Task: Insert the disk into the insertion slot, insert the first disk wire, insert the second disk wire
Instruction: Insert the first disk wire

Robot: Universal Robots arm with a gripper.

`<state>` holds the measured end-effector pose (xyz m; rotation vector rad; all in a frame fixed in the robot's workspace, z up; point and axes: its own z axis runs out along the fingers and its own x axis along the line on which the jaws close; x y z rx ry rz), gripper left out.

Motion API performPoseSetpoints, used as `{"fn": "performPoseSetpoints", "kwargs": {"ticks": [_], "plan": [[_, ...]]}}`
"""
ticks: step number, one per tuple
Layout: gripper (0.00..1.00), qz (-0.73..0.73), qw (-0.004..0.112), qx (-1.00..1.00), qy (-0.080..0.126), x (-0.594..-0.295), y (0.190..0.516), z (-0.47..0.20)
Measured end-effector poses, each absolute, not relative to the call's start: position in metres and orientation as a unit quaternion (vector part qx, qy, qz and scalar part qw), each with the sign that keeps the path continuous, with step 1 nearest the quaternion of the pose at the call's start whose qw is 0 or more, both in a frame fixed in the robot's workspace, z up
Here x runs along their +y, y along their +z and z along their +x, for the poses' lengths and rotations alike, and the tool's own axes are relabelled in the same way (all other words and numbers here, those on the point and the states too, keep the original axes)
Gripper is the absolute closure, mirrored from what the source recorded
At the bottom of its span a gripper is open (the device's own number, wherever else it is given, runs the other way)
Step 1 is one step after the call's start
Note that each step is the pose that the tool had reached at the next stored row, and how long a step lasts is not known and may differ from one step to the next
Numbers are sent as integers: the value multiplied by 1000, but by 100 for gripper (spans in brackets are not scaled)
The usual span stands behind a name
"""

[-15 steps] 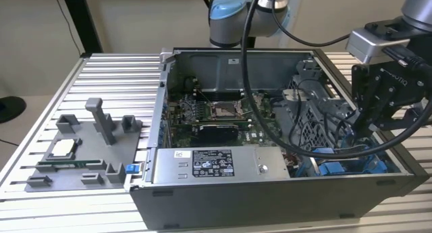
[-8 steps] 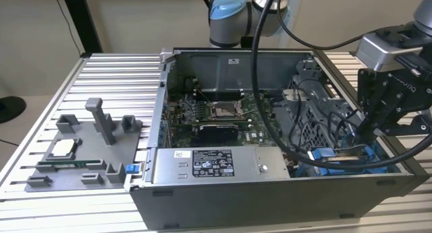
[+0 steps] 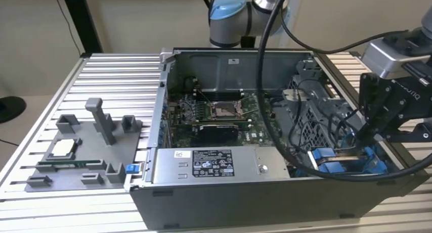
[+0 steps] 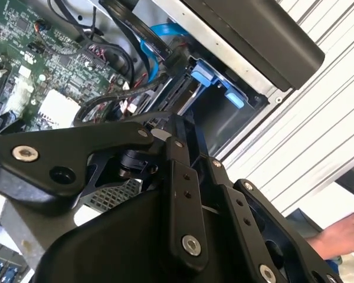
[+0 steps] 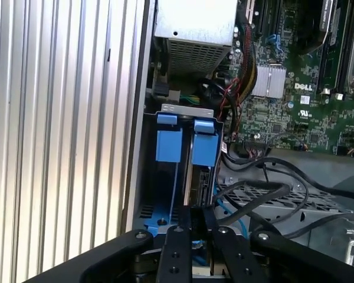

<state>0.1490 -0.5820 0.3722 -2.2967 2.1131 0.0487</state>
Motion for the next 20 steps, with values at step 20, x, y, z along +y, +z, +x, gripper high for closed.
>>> {"fn": "performPoseSetpoints", "kwargs": {"ticks": [20], "plan": [[100,-735,-2,677,38,-585,363,160]]}}
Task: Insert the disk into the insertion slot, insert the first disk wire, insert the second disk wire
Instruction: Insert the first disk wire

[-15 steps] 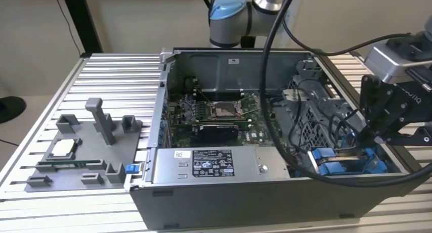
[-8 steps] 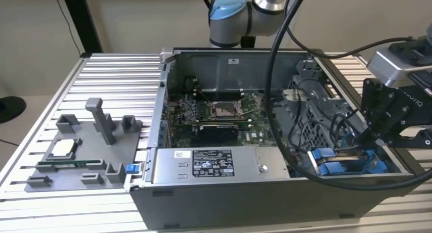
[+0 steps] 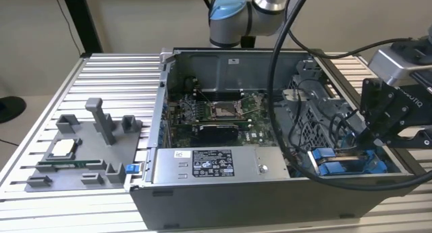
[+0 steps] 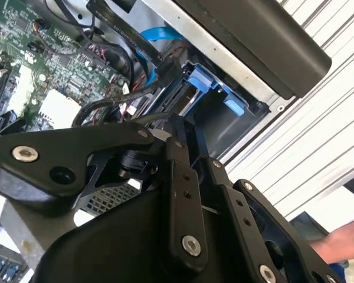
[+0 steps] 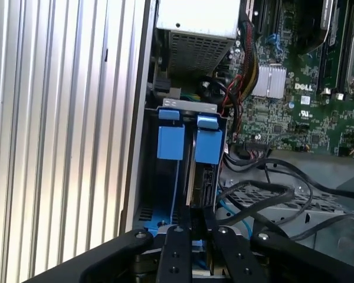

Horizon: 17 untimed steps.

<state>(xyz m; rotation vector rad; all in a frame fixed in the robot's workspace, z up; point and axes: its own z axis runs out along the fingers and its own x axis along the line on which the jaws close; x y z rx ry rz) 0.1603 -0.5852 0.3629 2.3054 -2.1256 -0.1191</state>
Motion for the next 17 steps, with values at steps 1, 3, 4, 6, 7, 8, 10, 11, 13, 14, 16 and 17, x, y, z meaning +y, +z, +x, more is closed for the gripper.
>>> {"fn": "performPoseSetpoints", "kwargs": {"ticks": [1,3,4,6,7,8,10,11,13,14,16,17], "plan": [[100,735,4,-677,-40,-585,363,162],[100,734,6,-677,-42,-585,362,166],[100,734,7,-677,-43,-585,362,169],[100,734,7,-677,-44,-585,361,175],[100,734,7,-677,-44,-585,360,176],[100,734,7,-677,-44,-585,359,178],[100,734,8,-677,-44,-585,357,181],[100,733,8,-679,-45,-585,356,181],[100,730,8,-682,-45,-585,355,180],[100,729,8,-683,-45,-585,355,180],[100,725,8,-687,-45,-585,354,180],[100,722,8,-691,-45,-585,354,180]]}}
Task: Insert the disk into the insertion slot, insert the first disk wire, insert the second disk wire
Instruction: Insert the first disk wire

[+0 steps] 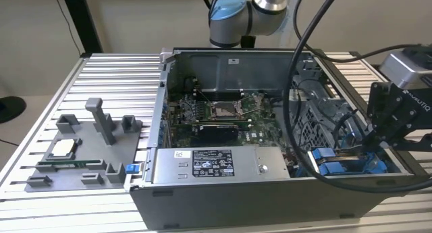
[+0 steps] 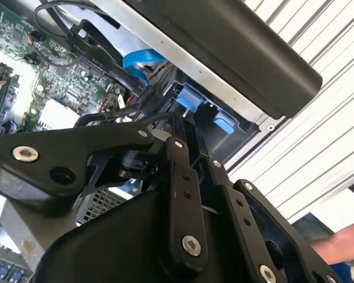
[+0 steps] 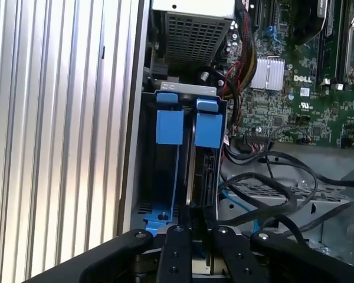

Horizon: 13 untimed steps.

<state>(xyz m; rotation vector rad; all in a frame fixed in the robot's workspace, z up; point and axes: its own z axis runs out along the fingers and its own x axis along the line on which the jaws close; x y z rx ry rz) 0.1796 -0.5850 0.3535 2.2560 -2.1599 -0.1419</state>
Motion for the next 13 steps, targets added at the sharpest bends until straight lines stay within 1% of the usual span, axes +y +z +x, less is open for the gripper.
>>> {"fn": "performPoseSetpoints", "kwargs": {"ticks": [13], "plan": [[100,709,11,-703,-52,-578,350,178]]}}
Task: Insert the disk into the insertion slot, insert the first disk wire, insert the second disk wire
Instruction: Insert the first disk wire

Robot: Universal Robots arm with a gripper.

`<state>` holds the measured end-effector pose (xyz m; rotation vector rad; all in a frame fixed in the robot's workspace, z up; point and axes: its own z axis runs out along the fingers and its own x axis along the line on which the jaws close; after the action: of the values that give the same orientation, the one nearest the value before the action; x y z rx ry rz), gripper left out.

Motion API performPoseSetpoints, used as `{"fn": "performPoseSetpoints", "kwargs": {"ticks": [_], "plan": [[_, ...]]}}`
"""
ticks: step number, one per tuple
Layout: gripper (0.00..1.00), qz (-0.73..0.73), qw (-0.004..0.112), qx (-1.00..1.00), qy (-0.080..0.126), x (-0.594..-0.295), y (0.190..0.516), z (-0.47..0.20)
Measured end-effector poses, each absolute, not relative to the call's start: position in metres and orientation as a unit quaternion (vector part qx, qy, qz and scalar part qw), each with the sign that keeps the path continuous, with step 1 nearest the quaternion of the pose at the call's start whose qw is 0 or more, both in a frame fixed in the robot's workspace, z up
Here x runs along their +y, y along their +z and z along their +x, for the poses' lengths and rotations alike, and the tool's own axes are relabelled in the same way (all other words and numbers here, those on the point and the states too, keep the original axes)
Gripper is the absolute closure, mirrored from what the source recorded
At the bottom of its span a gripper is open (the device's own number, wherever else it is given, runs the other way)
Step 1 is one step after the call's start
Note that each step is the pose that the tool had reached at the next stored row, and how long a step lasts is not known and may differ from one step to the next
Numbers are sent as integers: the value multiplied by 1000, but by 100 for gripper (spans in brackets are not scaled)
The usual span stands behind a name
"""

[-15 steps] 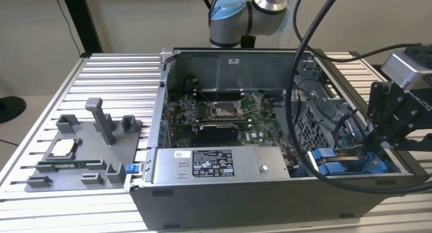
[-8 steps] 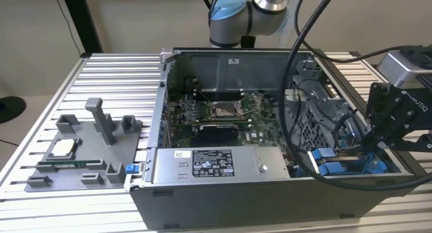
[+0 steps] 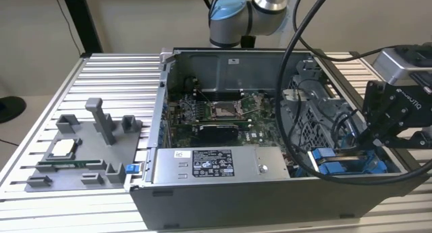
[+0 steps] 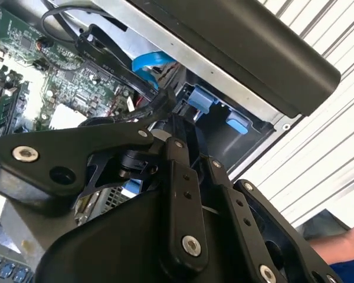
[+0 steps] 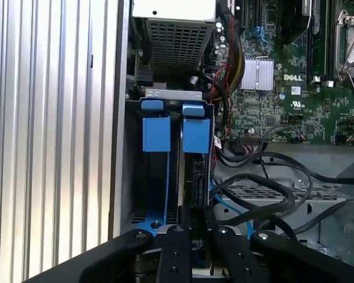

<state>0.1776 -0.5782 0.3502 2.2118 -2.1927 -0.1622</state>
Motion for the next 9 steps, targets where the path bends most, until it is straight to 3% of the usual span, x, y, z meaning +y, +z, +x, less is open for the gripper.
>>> {"fn": "performPoseSetpoints", "kwargs": {"ticks": [9], "plan": [[100,709,11,-703,-52,-577,349,177]]}}
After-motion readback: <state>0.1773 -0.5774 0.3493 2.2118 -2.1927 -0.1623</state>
